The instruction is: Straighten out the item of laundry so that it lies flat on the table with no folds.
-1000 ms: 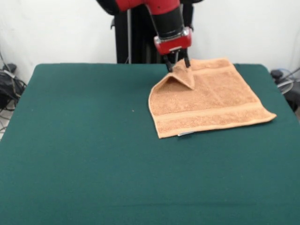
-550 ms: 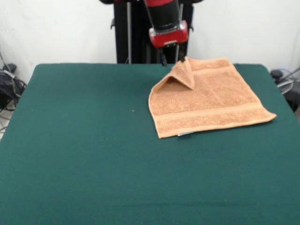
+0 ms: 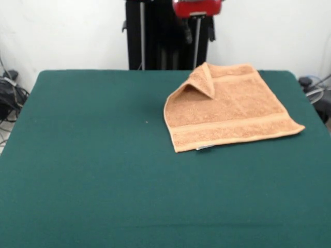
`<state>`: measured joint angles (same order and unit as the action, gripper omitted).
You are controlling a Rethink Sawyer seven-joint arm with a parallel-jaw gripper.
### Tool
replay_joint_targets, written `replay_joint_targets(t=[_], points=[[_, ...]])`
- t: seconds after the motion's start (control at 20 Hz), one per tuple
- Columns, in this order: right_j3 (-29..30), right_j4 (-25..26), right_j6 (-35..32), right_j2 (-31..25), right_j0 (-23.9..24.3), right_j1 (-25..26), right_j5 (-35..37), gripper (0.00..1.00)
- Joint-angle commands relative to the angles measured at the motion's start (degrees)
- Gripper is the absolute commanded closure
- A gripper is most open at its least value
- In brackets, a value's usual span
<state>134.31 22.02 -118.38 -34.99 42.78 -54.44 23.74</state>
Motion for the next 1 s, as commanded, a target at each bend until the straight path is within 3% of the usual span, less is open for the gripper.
replay_joint_targets(t=[0.05, 0.35, 0.6, 1.0], points=[[-9.4, 1.7, -6.0, 2.2, -12.8, 2.6, -2.4, 0.00], [-20.8, 9.0, -8.2, 14.5, -23.6, 19.3, -16.6, 0.00], [-24.6, 9.7, -8.4, 22.0, -28.7, 28.2, -30.0, 0.00], [-26.4, 9.3, -4.2, 23.4, -27.5, 37.4, -39.3, 0.00]])
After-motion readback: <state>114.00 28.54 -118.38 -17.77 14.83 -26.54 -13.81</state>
